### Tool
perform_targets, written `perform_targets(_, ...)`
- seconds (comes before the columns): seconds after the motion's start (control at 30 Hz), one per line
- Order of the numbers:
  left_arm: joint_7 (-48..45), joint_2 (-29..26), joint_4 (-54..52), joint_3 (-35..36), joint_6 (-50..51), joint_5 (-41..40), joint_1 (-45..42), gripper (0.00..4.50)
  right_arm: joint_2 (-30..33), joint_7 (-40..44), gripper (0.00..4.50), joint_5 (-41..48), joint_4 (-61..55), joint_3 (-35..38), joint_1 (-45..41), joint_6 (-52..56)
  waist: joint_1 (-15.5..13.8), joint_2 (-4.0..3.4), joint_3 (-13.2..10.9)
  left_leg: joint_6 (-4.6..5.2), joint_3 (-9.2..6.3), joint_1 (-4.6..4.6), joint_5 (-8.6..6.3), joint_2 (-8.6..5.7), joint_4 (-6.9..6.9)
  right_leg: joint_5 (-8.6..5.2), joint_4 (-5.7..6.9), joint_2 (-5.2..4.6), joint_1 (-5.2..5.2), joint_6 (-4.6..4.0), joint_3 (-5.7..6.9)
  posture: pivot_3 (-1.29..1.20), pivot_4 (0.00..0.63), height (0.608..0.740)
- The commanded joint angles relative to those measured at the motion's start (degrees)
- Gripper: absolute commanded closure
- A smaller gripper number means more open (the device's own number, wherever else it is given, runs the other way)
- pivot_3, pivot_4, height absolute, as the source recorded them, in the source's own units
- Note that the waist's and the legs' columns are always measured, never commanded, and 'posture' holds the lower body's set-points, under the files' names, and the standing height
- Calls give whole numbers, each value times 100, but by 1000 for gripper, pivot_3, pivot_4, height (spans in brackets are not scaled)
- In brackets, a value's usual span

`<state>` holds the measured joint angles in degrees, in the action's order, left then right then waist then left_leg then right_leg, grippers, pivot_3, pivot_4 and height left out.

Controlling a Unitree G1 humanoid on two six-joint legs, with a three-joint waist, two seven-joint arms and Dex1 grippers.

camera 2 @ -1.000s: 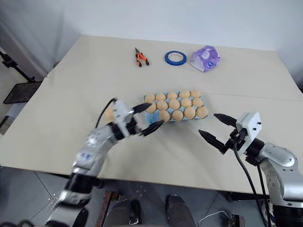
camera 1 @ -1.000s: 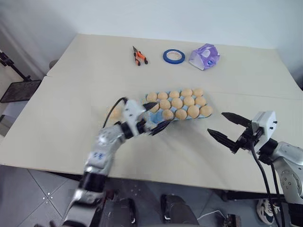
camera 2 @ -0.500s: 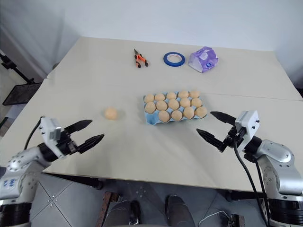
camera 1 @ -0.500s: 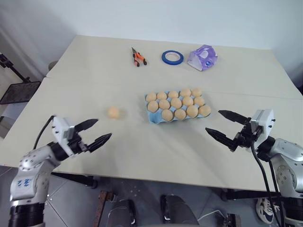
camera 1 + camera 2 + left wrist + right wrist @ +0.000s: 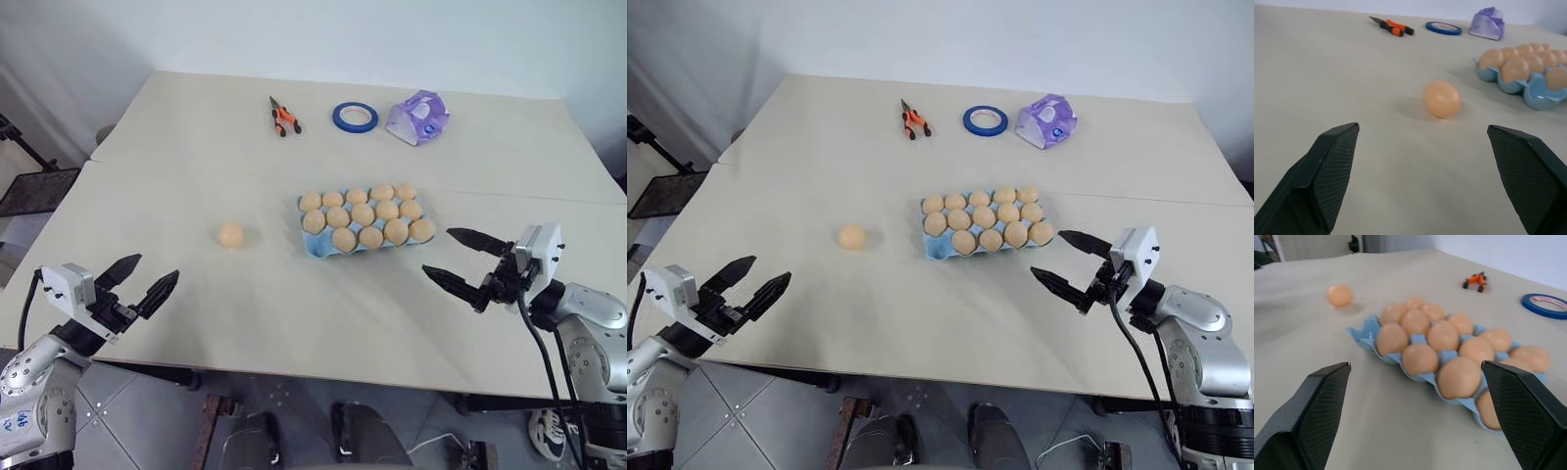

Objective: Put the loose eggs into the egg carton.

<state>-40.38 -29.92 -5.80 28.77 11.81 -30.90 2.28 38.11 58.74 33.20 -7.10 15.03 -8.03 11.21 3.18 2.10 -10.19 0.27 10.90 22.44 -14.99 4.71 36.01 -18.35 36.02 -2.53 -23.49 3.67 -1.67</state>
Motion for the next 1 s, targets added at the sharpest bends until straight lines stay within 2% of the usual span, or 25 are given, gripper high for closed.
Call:
perform_targets(0.03,292,69,373,-379,-356,454,-600,28,185,348,0,249,-428,77,163,58,-42,-1,0,0,0,-1,0,-1,0,0,-2,-1,2,-1,0,0,150,740)
perform_targets(0.27,338,178,1669,-1184,-747,1073,-1942,28,488,723,0,475,-826,157,663,327,-91,5,3,6,7,2,-2,-3,3,7,-8,0,2,13,-2,0,150,740)
perform_targets(0.5,-114,206,3133,-1652,-1224,1364,-2993,28,469,558,0,408,-979,277,899,350,-90,6,3,-5,17,0,2,8,7,8,-4,18,-4,16,-5,0,150,740)
perform_targets(0.83,-175,267,4890,-2219,-1721,2084,-3951,28,446,381,0,320,-1024,282,971,291,-146,7,4,-2,28,2,1,3,15,11,-4,15,-9,21,-12,0,150,740)
perform_targets(0.93,-297,291,5272,-2235,-1777,2103,-4183,597,435,325,0,276,-1023,282,987,277,-154,7,4,-2,29,3,1,3,17,11,-2,15,-9,21,-12,0,150,740)
perform_targets(1.0,-328,290,5401,-2234,-1835,2118,-4270,1211,428,303,0,268,-1024,285,992,276,-154,7,4,-2,30,2,1,3,18,12,0,15,-9,22,-9,0,150,740)
